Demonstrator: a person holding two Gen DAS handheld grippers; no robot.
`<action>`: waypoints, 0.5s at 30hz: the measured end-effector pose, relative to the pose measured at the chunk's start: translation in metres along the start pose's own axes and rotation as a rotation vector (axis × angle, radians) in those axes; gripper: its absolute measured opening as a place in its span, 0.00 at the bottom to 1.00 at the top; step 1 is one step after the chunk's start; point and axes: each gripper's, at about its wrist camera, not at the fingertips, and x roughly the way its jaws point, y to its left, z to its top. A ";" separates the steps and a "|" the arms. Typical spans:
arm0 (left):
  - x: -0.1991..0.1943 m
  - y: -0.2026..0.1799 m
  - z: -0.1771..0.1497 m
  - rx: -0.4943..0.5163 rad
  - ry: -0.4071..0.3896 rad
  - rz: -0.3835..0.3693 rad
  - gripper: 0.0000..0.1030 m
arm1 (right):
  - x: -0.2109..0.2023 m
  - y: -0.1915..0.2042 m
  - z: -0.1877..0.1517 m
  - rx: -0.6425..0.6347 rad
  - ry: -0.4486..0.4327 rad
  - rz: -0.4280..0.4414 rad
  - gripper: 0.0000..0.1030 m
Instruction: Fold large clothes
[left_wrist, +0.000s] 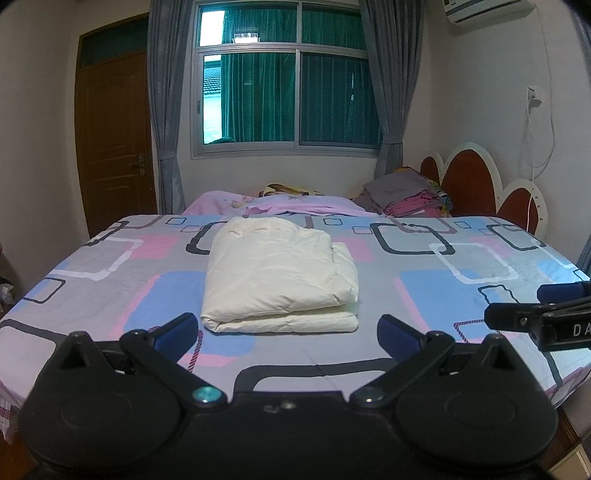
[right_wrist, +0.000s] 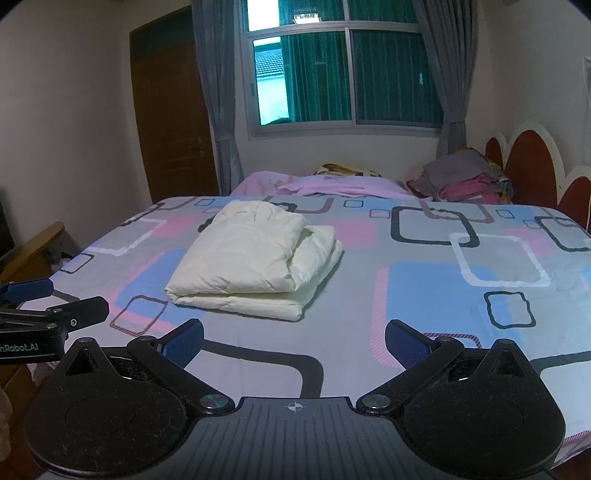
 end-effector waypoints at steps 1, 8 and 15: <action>0.000 0.000 0.000 0.000 0.001 -0.001 1.00 | 0.000 0.000 0.000 0.001 0.000 0.001 1.00; 0.001 -0.002 0.000 0.005 0.000 -0.001 1.00 | -0.001 -0.002 0.001 0.001 0.001 -0.004 1.00; 0.002 -0.006 0.002 0.014 -0.003 -0.006 1.00 | -0.002 -0.006 0.001 0.008 0.000 -0.007 1.00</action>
